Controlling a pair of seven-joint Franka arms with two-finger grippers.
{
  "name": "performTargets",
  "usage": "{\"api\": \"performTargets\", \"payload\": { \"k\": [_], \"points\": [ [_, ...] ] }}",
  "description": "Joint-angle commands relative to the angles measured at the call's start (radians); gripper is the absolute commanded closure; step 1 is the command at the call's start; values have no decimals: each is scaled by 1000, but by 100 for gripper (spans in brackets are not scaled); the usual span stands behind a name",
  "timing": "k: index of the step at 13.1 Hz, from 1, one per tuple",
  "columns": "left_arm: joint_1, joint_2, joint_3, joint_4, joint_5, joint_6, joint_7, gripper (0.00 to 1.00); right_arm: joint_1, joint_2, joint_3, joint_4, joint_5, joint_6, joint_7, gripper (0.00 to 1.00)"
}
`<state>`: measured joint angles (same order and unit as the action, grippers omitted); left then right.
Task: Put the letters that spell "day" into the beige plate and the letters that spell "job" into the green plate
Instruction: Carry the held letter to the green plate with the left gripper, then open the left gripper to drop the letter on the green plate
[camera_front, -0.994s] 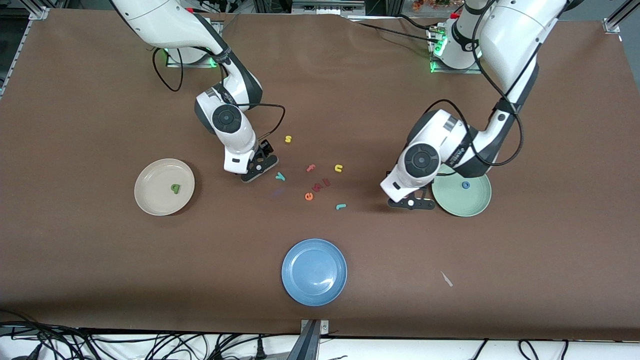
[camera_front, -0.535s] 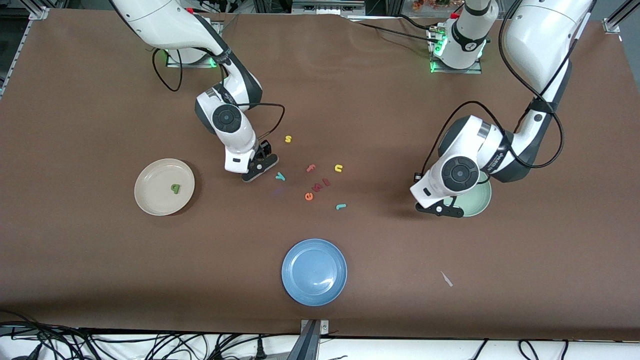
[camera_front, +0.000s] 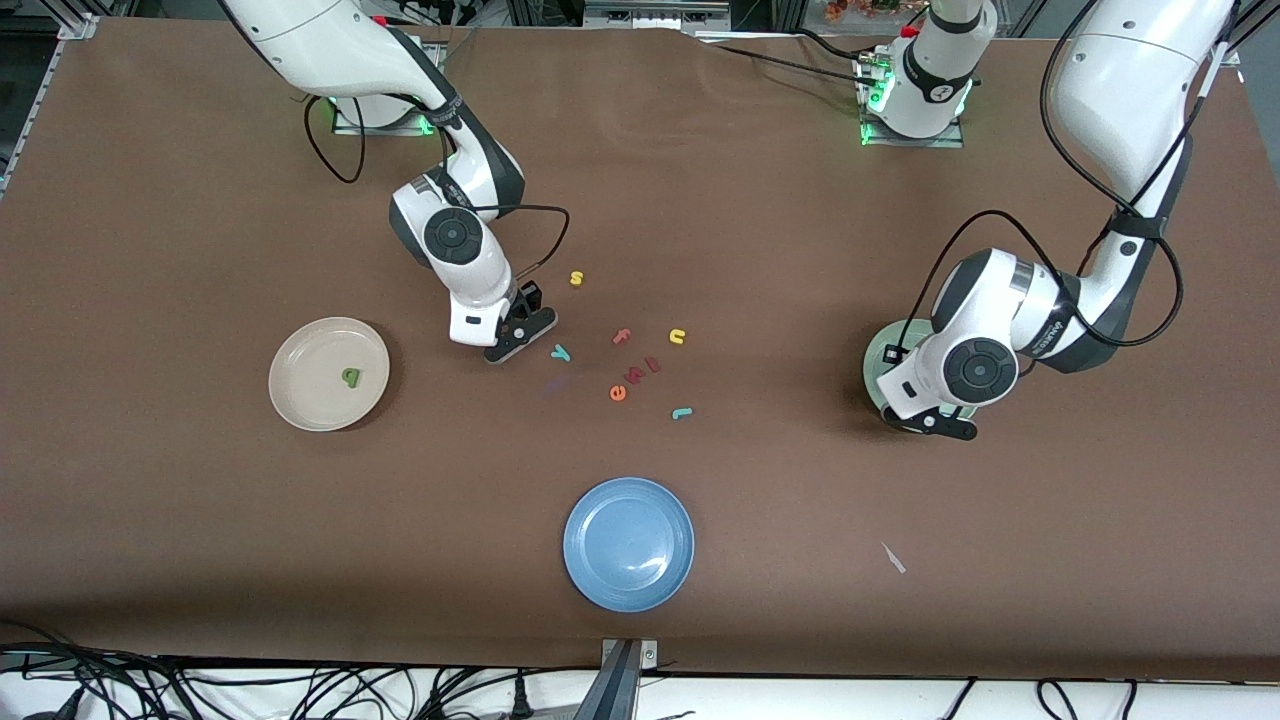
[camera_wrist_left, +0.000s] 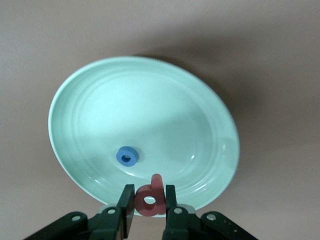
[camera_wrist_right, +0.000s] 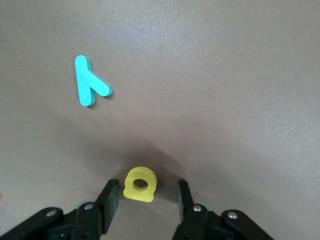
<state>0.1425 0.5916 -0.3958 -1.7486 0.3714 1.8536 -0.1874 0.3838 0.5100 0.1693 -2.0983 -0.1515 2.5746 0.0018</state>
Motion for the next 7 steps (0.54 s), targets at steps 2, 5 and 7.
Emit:
{"api": "performTargets", "payload": {
  "k": [2, 5, 7],
  "points": [
    [3, 22, -11, -22, 37, 4, 17, 100, -5, -4, 12, -9, 20, 13, -20, 48],
    [15, 20, -11, -80, 37, 79, 16, 100, -3, -4, 13, -8, 18, 15, -19, 49],
    [34, 30, -11, -83, 38, 99, 17, 100, 0, -4, 13, -8, 18, 15, -19, 53]
  ]
}}
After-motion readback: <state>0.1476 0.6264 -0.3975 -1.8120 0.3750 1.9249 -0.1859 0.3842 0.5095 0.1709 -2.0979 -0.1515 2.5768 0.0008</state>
